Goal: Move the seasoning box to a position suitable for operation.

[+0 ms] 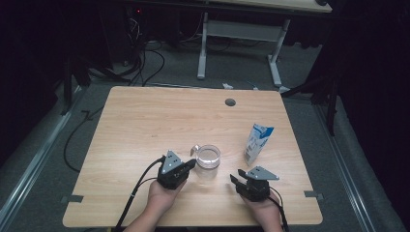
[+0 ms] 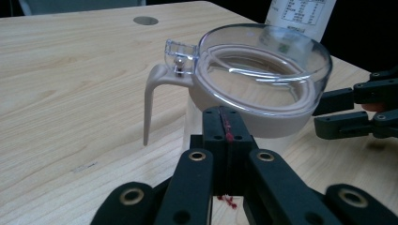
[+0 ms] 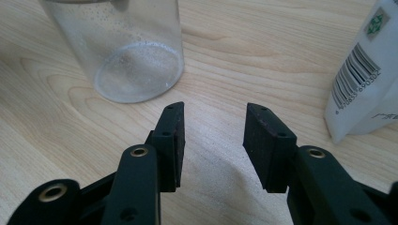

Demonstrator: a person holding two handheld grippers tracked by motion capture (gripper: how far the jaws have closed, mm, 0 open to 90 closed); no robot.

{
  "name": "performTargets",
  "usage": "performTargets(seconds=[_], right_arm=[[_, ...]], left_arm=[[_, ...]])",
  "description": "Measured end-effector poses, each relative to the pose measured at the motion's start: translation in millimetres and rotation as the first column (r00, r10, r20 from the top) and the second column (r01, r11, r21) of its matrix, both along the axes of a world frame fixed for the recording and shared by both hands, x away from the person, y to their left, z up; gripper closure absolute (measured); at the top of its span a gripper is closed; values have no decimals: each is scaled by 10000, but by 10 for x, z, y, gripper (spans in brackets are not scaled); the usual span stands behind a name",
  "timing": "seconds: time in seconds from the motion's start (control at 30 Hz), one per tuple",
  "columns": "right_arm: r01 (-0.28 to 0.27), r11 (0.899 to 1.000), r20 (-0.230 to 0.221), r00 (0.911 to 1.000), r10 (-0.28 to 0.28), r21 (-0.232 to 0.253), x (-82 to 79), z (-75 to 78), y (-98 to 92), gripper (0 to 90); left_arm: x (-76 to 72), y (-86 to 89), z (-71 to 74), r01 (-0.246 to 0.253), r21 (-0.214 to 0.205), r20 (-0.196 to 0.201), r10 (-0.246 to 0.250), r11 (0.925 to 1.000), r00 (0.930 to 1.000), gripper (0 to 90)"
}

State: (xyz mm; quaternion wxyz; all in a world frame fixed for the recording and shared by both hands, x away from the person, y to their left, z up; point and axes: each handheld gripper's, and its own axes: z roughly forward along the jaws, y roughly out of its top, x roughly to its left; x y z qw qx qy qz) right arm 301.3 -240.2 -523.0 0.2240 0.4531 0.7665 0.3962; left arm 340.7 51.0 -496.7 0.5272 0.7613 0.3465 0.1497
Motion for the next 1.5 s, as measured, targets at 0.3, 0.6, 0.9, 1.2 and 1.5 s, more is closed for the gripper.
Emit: performTargets(seconds=[0.3, 0.6, 0.9, 1.2, 1.5], right_arm=[[87, 10000, 137, 9999, -87, 29, -23, 31, -28, 591], [209, 9996, 138, 9997, -211, 164, -31, 50, -52, 591], [111, 9998, 206, 9997, -114, 147, -35, 58, -50, 591], [109, 9998, 214, 9997, -112, 142, -33, 57, -48, 591], [91, 9999, 173, 9998, -94, 135, -34, 57, -40, 590]], left_arm=[[-20, 23, 40, -193, 20, 168, 193, 9998, 9997, 900], [28, 71, 128, -371, 153, 277, 366, 9992, 9989, 900], [67, 64, 209, -421, 325, 413, 408, 9986, 9983, 900], [176, 61, 322, -549, 445, 597, 522, 9975, 9968, 900], [346, -19, 387, -729, 654, 625, 689, 9952, 9957, 899]])
